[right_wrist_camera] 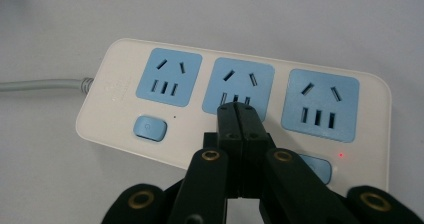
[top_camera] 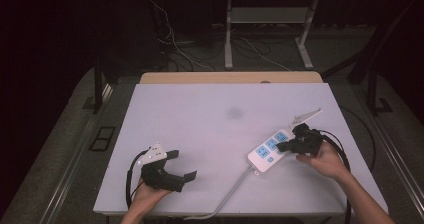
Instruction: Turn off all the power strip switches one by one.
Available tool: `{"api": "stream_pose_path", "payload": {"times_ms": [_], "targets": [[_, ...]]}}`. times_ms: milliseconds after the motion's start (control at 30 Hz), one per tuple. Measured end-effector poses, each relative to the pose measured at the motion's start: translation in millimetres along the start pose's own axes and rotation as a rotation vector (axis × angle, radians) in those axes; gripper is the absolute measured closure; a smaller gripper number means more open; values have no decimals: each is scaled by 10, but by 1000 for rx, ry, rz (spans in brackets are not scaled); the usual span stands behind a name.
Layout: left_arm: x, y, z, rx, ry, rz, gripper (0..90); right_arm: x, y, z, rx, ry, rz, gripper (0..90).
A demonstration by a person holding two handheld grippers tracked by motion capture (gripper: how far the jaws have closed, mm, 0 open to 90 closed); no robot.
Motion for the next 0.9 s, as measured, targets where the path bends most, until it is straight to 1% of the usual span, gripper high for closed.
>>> {"api": "stream_pose_path", "payload": {"times_ms": [133,167,200,333,367,467,667,900], "targets": [[-2,-3,1,-1,1,-1,0,-4,3,7,-3,1,-6,900],[-2,-3,2,0,1,-1,0,-13,7,29,-2,16,-14,900],[-2,-3,2,-1,1,-1,0,-6,20,34,-2,4,-15,900],[-2,-2,2,0,1,-1,0,33,38,63,0,-9,-26,900],[-1,-3,1,0,1,0,0,45,44,63,-4,-7,-21,900],[0,-4,-3,0,-2,1,0,59,47,75,-5,-10,-29,900],[2,-7,-4,0,-3,1,0,50,45,92,-13,-2,-24,900],[2,-4,-2,0,-2,2,0,22,53,162,-7,1,-21,900]]}}
Point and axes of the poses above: each handheld gripper's, and its own axes: z roughly backward along the jaws, x roughly out of its underside, y roughly to its right, the point moved 6 cm from there along -z, roughly forward along the jaws, and after that the axes turned 13 degrees about z, right-handed, at the moved point
